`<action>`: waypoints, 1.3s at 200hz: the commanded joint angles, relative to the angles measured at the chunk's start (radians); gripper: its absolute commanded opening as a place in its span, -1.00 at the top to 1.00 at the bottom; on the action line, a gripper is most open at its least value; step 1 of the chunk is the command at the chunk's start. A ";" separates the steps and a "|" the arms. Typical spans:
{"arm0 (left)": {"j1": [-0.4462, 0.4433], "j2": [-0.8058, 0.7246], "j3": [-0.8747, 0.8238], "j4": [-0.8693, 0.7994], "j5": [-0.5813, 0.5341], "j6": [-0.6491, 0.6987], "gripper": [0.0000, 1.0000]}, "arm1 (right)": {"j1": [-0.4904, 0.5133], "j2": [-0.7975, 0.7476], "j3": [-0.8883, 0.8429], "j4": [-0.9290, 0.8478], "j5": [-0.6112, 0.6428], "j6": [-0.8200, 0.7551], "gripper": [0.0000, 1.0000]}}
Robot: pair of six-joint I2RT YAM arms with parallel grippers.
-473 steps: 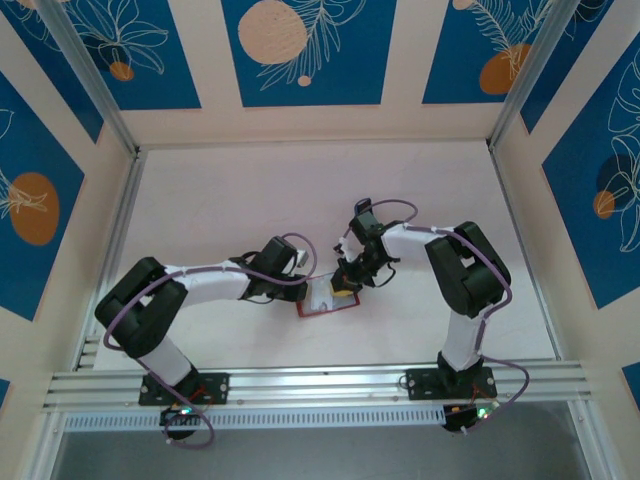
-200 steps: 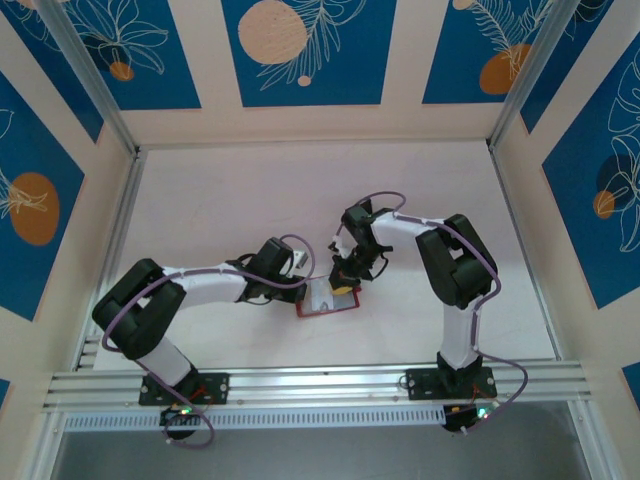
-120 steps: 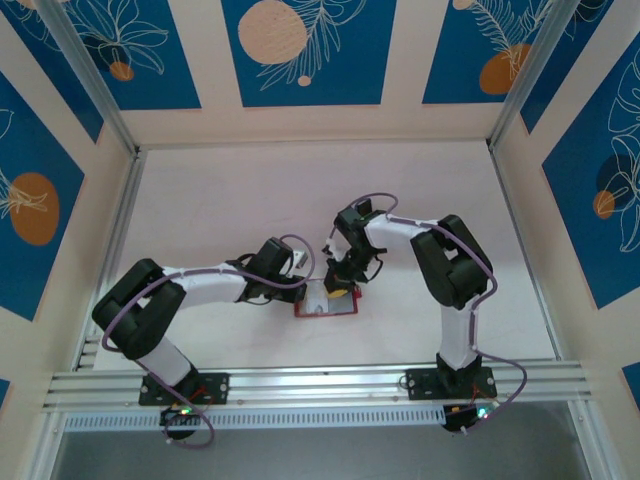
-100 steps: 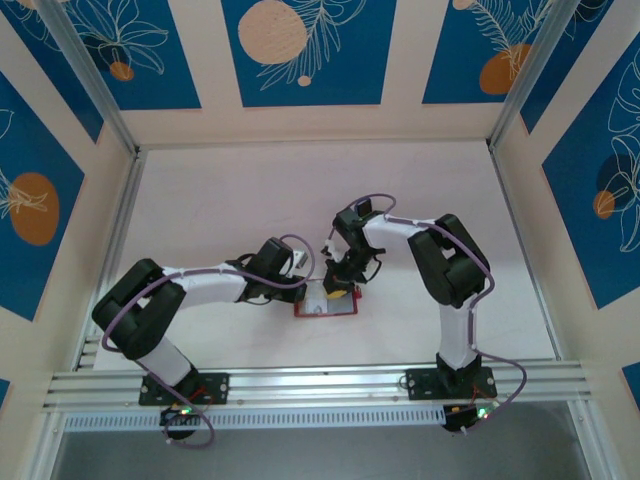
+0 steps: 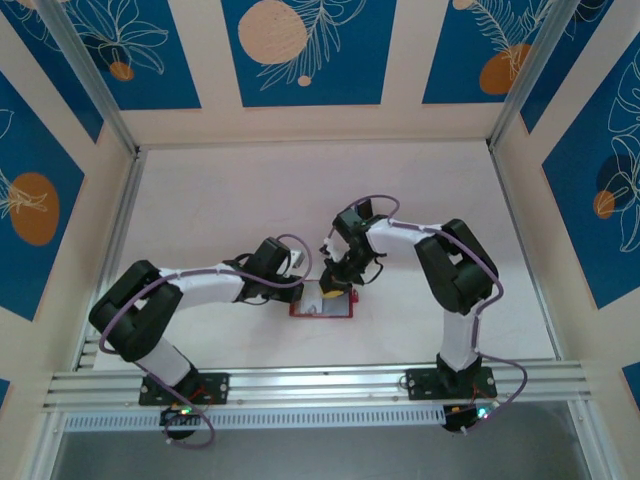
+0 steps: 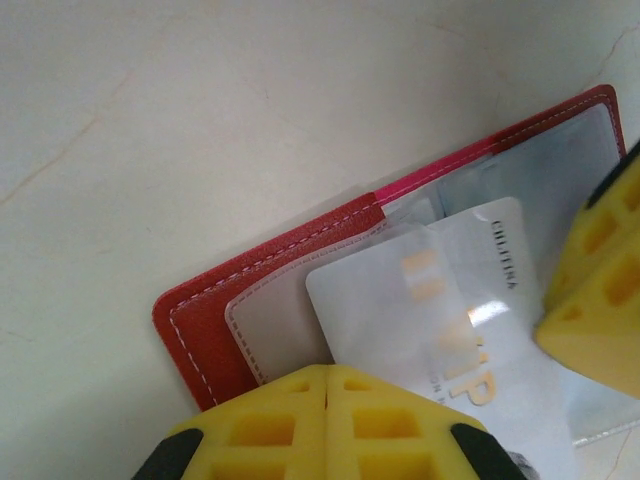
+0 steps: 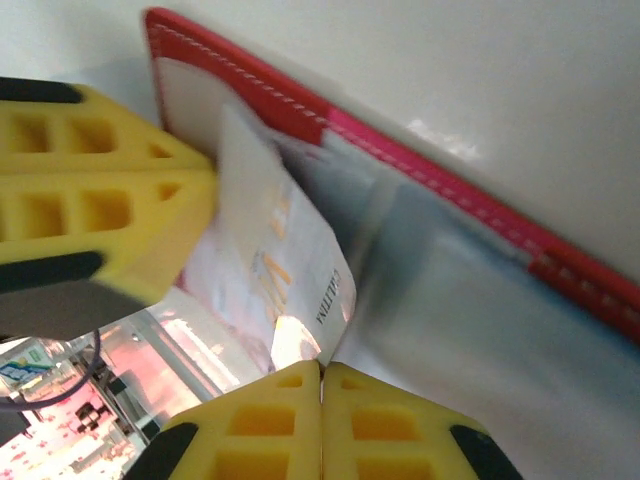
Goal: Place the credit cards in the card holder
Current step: Insert the credit card into the card slot.
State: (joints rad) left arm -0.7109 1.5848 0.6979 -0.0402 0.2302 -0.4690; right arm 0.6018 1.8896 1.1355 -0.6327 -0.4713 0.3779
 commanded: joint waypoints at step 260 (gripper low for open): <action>0.007 -0.141 -0.096 -0.095 -0.025 -0.097 0.90 | 0.071 -0.004 -0.019 -0.017 0.296 0.127 1.00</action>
State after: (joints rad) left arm -0.7105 1.3998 0.6151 -0.0914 0.2333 -0.5526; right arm 0.6533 1.8526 1.0966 -0.5995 -0.2481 0.4980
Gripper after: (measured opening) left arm 0.075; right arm 0.050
